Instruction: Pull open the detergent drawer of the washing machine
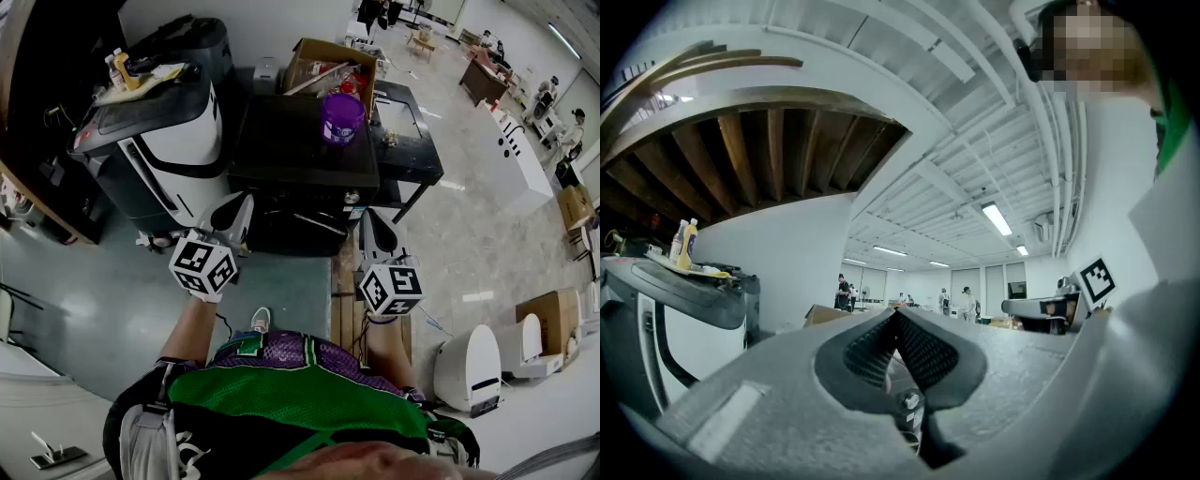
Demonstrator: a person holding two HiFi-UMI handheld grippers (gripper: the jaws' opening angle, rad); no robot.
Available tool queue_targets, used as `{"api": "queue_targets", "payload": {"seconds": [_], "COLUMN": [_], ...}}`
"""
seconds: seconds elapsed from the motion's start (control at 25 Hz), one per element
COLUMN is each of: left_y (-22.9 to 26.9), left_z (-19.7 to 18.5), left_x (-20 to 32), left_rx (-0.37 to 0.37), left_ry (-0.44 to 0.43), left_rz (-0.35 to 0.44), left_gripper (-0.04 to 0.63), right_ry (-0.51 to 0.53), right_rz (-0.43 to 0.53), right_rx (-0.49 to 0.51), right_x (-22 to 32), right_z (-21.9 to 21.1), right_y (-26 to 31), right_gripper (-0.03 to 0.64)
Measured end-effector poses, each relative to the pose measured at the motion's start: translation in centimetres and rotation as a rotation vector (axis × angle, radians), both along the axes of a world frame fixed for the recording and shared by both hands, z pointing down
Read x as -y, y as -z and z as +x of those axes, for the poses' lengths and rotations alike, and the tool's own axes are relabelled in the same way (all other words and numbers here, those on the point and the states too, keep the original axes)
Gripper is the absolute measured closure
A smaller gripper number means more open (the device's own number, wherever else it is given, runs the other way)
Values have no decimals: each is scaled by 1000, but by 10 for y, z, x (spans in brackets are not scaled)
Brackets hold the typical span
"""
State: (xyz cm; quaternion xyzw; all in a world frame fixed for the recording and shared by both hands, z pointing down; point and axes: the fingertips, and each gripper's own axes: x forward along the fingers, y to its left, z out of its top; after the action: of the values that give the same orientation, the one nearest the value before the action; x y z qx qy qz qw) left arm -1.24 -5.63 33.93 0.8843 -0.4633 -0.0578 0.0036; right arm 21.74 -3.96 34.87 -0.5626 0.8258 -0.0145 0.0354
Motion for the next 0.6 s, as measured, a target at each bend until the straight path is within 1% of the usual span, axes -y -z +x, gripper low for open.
{"api": "queue_targets", "payload": {"seconds": [0.16,0.44,0.6], "left_y": [-2,-3,-3], "left_z": [0,3,5], "left_x": [-2,-8,-14], "left_rx": [12,8,-1], "left_ry": [3,6,7], "left_rz": [-3,-6,-7], "left_gripper": [578,578,578], "right_ry": [8,9,24], "right_rz": [1,7,24], "right_rx": [0,0,33], "right_x": [-1,-10,-17], "right_z": [-3,-1,1], "right_y": [1,3,4], "right_gripper": [618,617,617]}}
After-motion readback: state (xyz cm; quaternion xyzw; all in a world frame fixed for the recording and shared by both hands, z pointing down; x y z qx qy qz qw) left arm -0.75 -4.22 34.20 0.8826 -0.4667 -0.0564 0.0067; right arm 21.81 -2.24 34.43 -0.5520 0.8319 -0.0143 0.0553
